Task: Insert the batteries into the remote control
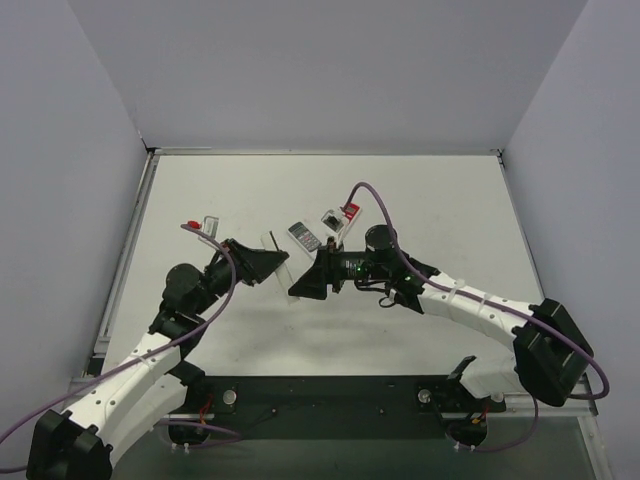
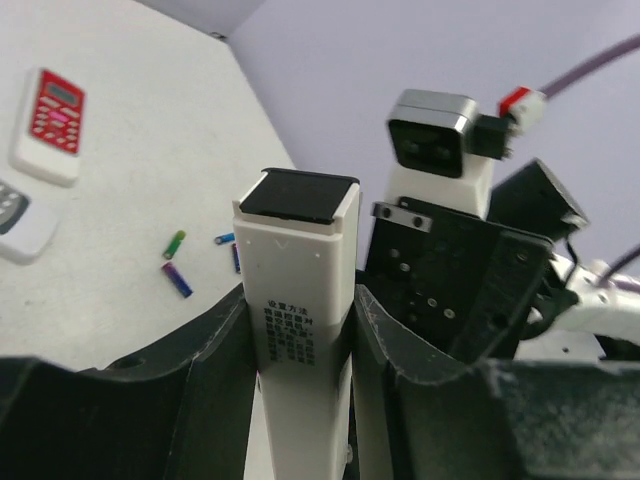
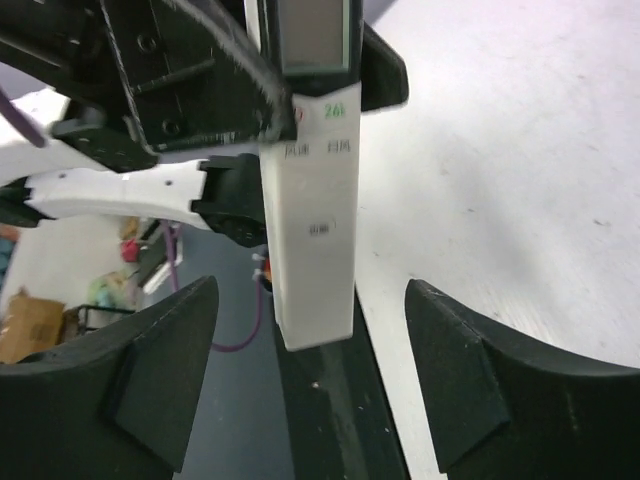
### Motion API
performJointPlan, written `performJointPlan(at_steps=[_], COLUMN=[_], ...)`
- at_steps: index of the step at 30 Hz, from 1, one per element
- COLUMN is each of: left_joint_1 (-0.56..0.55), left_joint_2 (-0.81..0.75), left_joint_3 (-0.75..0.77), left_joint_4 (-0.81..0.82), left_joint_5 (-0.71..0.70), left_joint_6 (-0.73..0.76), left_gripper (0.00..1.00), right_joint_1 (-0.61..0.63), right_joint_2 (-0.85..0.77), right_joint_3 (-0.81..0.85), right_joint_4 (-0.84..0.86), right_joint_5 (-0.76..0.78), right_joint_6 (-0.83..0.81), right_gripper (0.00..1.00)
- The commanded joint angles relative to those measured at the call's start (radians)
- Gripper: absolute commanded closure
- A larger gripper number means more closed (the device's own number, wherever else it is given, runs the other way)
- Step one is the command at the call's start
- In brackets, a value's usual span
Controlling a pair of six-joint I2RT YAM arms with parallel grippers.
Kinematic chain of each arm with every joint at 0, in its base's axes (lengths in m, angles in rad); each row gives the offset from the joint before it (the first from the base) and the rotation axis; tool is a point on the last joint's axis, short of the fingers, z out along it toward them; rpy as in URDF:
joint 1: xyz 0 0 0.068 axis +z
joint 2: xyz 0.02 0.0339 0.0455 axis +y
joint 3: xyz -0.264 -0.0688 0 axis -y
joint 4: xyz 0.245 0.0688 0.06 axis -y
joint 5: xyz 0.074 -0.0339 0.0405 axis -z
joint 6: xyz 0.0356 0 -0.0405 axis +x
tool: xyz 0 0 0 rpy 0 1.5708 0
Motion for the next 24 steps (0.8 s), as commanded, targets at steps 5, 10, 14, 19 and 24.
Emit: performJointPlan(at_steps=[5, 10, 14, 19, 24], left_joint_1=[-0.020, -0.036, -0.049, -0.060, -0.063], left_joint_2=[-0.085, -0.051, -0.037, -0.037, -0.028], left_joint_3=[0.149, 0.182, 0.185, 0.186, 0.183], left_joint_4=[-0.503, -0.573, -0.582, -0.594, -0.597], left_joint_5=[-0.312, -0.375, -0.391, -0.415, -0.418], left_joint_6=[0.065, 0.061, 0.050, 0.047, 0.050], left_gripper=[1.00, 1.00, 1.00, 1.00, 1.00], right_joint_1=[0.137, 0.263, 0.300, 0.318, 0.318], right_joint_2=[-0.155, -0.088, 0.007, 0.106, 0.172], right_joint_3=[0.098, 0.171, 0.226, 0.293, 0.318], right_joint_4=[-0.360, -0.450, -0.449, -0.450, -0.453], right_joint_5=[0.539, 0.751, 0.814, 0.871, 0.845], right_joint_6=[-0.363, -0.440, -0.449, -0.459, -0.452], right_gripper=[0.19, 0.18, 0.17, 0.24, 0.51])
